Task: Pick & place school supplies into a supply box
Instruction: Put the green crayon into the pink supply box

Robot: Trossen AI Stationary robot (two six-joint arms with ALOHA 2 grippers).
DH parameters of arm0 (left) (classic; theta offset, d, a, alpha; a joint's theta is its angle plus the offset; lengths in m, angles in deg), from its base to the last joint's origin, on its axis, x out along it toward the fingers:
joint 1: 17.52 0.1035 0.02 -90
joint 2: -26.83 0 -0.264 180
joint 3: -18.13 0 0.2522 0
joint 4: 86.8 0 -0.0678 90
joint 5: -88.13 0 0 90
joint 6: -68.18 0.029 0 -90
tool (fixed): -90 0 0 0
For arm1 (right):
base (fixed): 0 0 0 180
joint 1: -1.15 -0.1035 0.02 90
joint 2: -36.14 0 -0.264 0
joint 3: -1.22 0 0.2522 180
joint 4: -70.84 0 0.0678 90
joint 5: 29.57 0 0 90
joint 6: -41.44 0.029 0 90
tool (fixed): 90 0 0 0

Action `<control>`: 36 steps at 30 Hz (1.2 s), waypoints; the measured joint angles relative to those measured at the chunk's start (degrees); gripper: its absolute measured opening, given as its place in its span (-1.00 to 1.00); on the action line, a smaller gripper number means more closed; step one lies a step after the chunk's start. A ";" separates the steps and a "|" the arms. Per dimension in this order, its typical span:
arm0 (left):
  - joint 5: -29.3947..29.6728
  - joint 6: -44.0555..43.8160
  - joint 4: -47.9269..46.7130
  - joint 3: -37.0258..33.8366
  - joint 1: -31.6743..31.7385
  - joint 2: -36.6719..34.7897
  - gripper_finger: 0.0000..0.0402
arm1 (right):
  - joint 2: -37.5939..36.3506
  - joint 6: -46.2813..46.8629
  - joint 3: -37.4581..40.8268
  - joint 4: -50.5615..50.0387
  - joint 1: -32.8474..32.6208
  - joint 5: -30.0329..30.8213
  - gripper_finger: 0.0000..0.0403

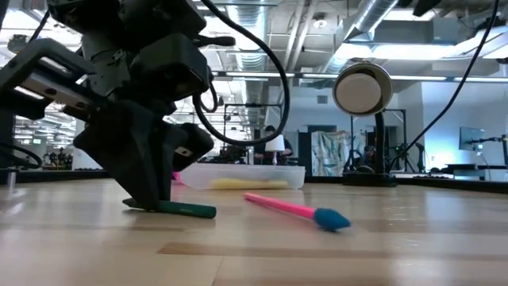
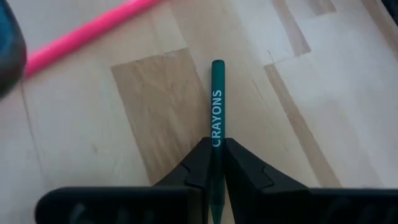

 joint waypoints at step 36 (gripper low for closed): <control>13.28 -19.58 -9.08 -0.40 -2.54 -5.13 -0.94 | 0.02 -12.86 -0.04 2.79 10.48 -9.17 -0.46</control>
